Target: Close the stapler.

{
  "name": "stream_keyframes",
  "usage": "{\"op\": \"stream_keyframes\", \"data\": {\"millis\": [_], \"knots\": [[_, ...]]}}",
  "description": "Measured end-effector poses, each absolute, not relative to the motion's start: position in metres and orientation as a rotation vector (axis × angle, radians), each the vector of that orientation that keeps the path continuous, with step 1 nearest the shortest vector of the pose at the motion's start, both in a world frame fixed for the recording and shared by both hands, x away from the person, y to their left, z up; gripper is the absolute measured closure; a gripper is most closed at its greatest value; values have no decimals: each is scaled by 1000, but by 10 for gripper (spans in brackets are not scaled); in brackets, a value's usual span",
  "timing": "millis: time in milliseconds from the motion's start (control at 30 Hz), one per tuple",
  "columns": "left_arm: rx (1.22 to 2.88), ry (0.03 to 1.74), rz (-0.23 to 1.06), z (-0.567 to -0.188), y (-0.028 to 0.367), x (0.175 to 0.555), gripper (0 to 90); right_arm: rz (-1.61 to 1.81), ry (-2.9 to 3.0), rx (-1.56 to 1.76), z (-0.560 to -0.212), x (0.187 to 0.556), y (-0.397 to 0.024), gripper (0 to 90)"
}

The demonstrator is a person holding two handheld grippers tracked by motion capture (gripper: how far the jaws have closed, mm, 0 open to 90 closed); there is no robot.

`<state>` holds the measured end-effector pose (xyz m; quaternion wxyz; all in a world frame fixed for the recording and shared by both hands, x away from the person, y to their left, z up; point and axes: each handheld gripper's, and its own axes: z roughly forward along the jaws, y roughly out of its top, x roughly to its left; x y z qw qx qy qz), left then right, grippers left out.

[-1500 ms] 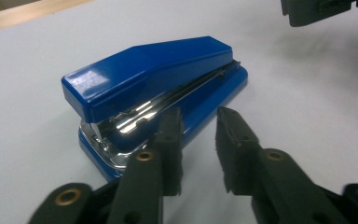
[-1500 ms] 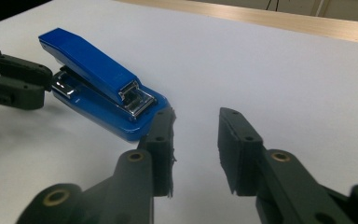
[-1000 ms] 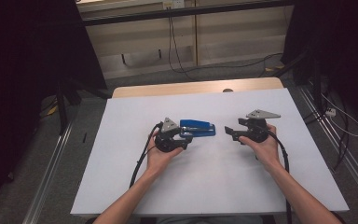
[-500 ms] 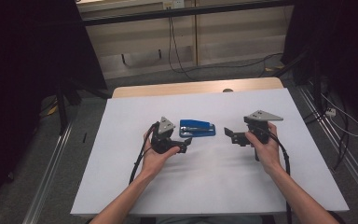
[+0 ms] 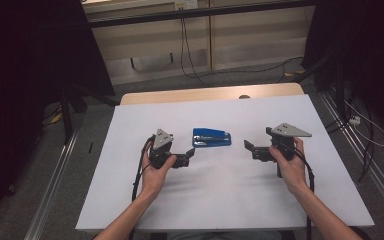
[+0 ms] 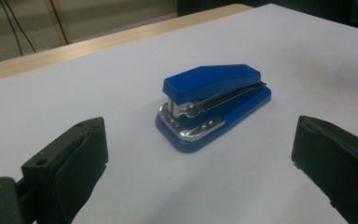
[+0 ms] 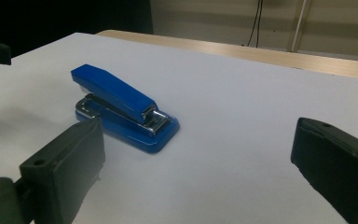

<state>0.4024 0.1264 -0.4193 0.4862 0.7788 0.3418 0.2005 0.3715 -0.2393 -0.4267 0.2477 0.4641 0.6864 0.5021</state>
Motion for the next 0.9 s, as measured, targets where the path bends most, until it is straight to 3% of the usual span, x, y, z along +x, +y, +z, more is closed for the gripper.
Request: {"op": "stream_keyframes", "data": {"millis": [900], "knots": [[1860,888,526,-417,184,361,41,1291,1786,1277,-423,323,-264,28]]}}
